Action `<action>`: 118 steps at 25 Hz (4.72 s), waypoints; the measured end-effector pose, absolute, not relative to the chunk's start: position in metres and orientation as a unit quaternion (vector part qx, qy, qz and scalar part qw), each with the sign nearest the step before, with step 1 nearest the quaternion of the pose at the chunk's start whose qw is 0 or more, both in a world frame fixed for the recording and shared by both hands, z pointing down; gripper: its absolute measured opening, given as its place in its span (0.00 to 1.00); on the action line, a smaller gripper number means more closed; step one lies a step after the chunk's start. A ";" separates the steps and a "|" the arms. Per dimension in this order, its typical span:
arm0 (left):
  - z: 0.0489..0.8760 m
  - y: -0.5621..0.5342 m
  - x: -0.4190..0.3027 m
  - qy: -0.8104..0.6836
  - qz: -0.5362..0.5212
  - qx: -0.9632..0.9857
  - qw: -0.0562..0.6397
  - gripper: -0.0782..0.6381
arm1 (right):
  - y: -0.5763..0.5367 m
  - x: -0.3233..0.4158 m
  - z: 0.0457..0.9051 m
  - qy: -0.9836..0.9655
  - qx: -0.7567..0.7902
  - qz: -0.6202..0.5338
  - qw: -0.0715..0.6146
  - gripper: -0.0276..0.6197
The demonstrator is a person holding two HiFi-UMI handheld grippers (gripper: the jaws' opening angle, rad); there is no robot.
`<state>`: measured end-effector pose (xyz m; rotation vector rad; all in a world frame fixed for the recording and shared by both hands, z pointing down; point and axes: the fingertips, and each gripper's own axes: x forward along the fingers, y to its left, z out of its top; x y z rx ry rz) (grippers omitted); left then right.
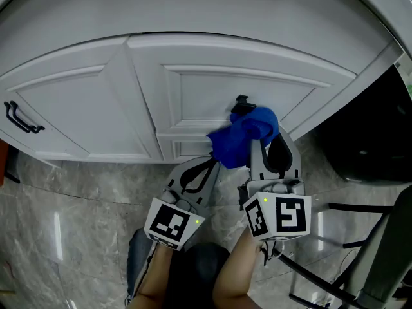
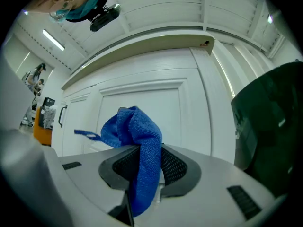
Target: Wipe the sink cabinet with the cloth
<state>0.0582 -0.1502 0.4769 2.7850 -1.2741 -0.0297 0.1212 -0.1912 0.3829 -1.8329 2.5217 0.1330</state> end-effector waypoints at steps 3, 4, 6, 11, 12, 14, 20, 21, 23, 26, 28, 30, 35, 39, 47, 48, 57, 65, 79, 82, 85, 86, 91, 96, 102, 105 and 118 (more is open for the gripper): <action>0.478 -0.151 0.059 -0.415 -0.008 0.909 0.039 0.12 | -0.192 0.133 0.384 0.797 -0.602 0.037 0.018 0.23; 0.479 -0.151 0.060 -0.414 -0.008 0.909 0.040 0.12 | -0.192 0.138 0.384 0.794 -0.607 0.035 0.021 0.23; 0.480 -0.152 0.060 -0.415 -0.007 0.909 0.041 0.12 | -0.192 0.146 0.385 0.787 -0.615 0.032 0.026 0.23; 0.483 -0.153 0.063 -0.414 -0.003 0.909 0.041 0.12 | -0.192 0.165 0.389 0.764 -0.644 0.040 0.027 0.23; 0.483 -0.153 0.064 -0.413 -0.003 0.910 0.040 0.12 | -0.192 0.170 0.390 0.756 -0.653 0.042 0.024 0.23; 0.484 -0.154 0.066 -0.412 -0.002 0.910 0.040 0.12 | -0.192 0.182 0.392 0.740 -0.671 0.046 0.017 0.23; 0.487 -0.156 0.070 -0.410 0.002 0.911 0.040 0.12 | -0.192 0.200 0.401 0.720 -0.692 0.049 0.011 0.23; 0.487 -0.156 0.070 -0.410 0.003 0.911 0.040 0.12 | -0.192 0.200 0.401 0.719 -0.693 0.051 0.011 0.23; 0.488 -0.156 0.072 -0.409 0.004 0.912 0.040 0.12 | -0.192 0.200 0.400 0.717 -0.695 0.054 0.010 0.23; 0.489 -0.157 0.072 -0.410 0.004 0.911 0.042 0.12 | -0.193 0.201 0.399 0.715 -0.697 0.058 0.009 0.23; 0.489 -0.157 0.071 -0.412 0.002 0.910 0.043 0.12 | -0.193 0.201 0.399 0.715 -0.696 0.060 0.007 0.23; 0.488 -0.157 0.071 -0.413 0.003 0.910 0.042 0.12 | -0.193 0.202 0.399 0.717 -0.694 0.062 0.004 0.23; 0.488 -0.149 0.076 -0.409 0.024 0.912 0.036 0.12 | -0.195 0.202 0.399 0.727 -0.684 0.063 0.004 0.23; 0.487 -0.139 0.080 -0.402 0.026 0.914 0.046 0.12 | -0.194 0.201 0.401 0.737 -0.672 0.073 -0.006 0.23; 0.493 -0.113 0.071 -0.376 0.039 0.924 0.057 0.12 | -0.182 0.206 0.442 0.737 -0.668 0.058 -0.087 0.23; 0.499 -0.109 0.068 -0.375 0.053 0.924 0.058 0.12 | -0.180 0.193 0.445 0.750 -0.654 0.054 -0.083 0.23; 0.497 -0.093 0.050 -0.373 0.084 0.924 0.010 0.12 | -0.160 0.039 0.433 0.882 -0.472 0.020 -0.003 0.23; 0.499 -0.101 0.007 -0.418 0.075 0.905 0.020 0.12 | -0.153 -0.027 0.436 0.922 -0.387 0.009 0.002 0.23; 0.494 -0.102 -0.023 -0.454 0.048 0.889 0.033 0.12 | -0.167 -0.041 0.458 0.920 -0.389 0.031 -0.024 0.23; 0.493 -0.102 -0.023 -0.460 0.044 0.886 0.040 0.12 | -0.167 -0.041 0.459 0.919 -0.390 0.038 -0.031 0.23; 0.493 -0.102 -0.022 -0.460 0.044 0.886 0.038 0.12 | -0.167 -0.037 0.458 0.916 -0.398 0.036 -0.033 0.23; 0.493 -0.102 -0.021 -0.459 0.044 0.887 0.036 0.12 | -0.167 -0.036 0.458 0.914 -0.402 0.036 -0.032 0.23; 0.490 -0.098 -0.012 -0.443 0.048 0.895 0.020 0.12 | -0.170 -0.022 0.459 0.904 -0.424 0.037 -0.030 0.23; 0.488 -0.096 -0.003 -0.427 0.052 0.903 0.009 0.12 | -0.172 -0.007 0.460 0.894 -0.445 0.039 -0.033 0.23; 0.489 -0.094 0.004 -0.414 0.055 0.909 0.004 0.12 | -0.174 0.003 0.461 0.887 -0.460 0.038 -0.030 0.23; 0.489 -0.093 0.005 -0.410 0.057 0.911 0.003 0.12 | -0.174 0.006 0.460 0.884 -0.465 0.040 -0.032 0.23; 0.491 -0.094 0.010 -0.405 0.059 0.912 0.001 0.12 | -0.177 0.029 0.462 0.872 -0.488 0.034 -0.023 0.23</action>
